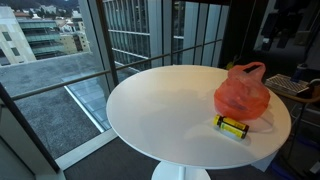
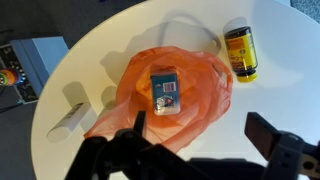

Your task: Pick up the brown bottle with a yellow lid from the orange plastic bag and put it on the table

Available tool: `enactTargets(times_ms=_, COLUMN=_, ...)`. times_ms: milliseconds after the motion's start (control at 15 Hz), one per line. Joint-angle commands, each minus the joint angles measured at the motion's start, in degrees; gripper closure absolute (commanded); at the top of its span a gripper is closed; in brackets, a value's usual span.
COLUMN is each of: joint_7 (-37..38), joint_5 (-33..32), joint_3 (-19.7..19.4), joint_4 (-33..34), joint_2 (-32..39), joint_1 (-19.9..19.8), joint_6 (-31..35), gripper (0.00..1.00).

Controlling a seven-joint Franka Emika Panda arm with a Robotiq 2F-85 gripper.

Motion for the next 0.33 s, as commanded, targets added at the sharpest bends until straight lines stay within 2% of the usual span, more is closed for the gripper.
enactTargets(times_ms=0, joint_7=0.12, joint_5=-0.75, joint_3=-0.42, joint_4=0.28, joint_2=-0.52, joint_1=-0.05, joint_6=-0.70, gripper=0.00)
enactTargets(times_ms=267, joint_7=0.13, joint_5=-1.20, joint_3=-0.70, joint_4=0.46, joint_2=-1.18, joint_1=-0.43, joint_6=-1.44, gripper=0.00)
